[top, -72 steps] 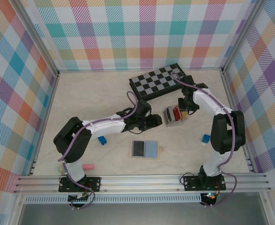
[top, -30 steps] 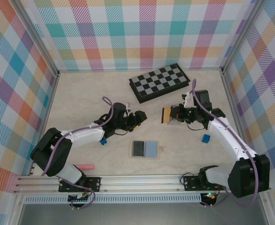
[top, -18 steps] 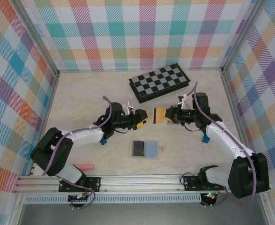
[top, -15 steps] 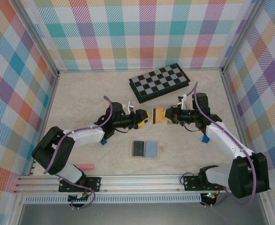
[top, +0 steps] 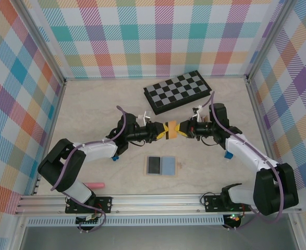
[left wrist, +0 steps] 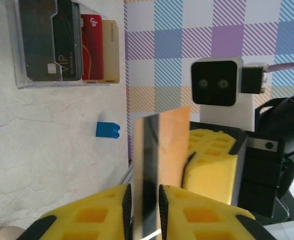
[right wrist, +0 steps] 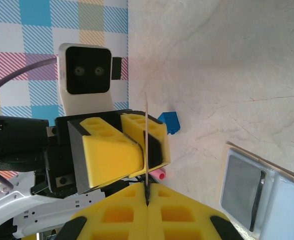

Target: Put the credit cards into the card holder

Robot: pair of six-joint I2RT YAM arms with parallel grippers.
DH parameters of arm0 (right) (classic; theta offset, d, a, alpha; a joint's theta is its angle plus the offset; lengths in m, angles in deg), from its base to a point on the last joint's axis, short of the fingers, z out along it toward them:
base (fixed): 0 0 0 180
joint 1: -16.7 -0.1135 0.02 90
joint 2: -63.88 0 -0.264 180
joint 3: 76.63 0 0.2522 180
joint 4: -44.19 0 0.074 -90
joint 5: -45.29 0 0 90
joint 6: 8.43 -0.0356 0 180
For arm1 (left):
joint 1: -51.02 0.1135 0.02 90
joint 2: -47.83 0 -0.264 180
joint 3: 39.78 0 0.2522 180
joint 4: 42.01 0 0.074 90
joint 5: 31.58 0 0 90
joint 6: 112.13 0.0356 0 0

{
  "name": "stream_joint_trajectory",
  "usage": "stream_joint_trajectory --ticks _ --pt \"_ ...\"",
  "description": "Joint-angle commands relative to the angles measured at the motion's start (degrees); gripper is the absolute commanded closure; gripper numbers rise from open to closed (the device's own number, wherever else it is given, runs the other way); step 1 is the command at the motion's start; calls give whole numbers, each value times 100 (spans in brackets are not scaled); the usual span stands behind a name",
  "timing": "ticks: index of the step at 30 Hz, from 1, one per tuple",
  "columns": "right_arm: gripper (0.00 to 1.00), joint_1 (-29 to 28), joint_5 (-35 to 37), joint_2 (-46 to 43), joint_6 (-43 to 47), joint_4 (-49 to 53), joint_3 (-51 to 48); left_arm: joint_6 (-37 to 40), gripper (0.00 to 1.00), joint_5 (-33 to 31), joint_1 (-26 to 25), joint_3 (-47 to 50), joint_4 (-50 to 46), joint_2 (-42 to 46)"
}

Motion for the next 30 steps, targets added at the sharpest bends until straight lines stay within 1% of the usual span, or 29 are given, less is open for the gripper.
stream_joint_trajectory --ticks 1,3,5,6,8,11,12,13,14,15,17,19,21,24,27,30 --pt "96 -41 -72 72 90 -77 -17 22 86 174 34 -68 304 76" --pt "96 -34 -20 92 184 73 9 95 94 145 36 -30 163 160" --pt "93 -41 111 94 309 322 59 230 98 131 35 9 -57 252" --pt "90 -61 297 76 418 580 103 304 100 81 35 43 -223 324" --pt "85 -198 762 35 723 1120 241 525 100 -59 34 142 -720 519" --pt "80 -687 1669 54 1052 1825 416 1081 100 -501 30 376 -1901 982" --pt "80 -923 2156 93 1035 2049 426 1223 100 -694 19 501 -2287 1170" --pt "79 -1183 2616 135 985 2189 399 1328 100 -868 16 634 -2577 1355" --pt "79 -1407 2869 189 946 2234 368 1403 100 -952 -5 748 -2719 1500" --pt "78 -1647 3087 274 861 2240 330 1526 100 -1012 -41 857 -2930 1648" --pt "78 -2070 3303 449 678 2121 232 1899 100 -1204 -252 838 -3607 1853" --pt "78 -2444 3490 675 520 2050 174 2170 100 -1575 -571 781 -4222 1997" --pt "78 -2660 3651 878 442 2045 133 2109 100 -1843 -801 933 -4207 2112" --pt "79 -2749 3882 1099 456 2161 128 1895 100 -2175 -1013 1250 -3852 2224" --pt "80 -2750 4136 1184 405 2242 -12 1813 100 -2358 -1145 1467 -3507 2226" --pt "81 -2751 4127 1245 345 2153 -163 1791 100 -2379 -1236 1585 -3252 2193"
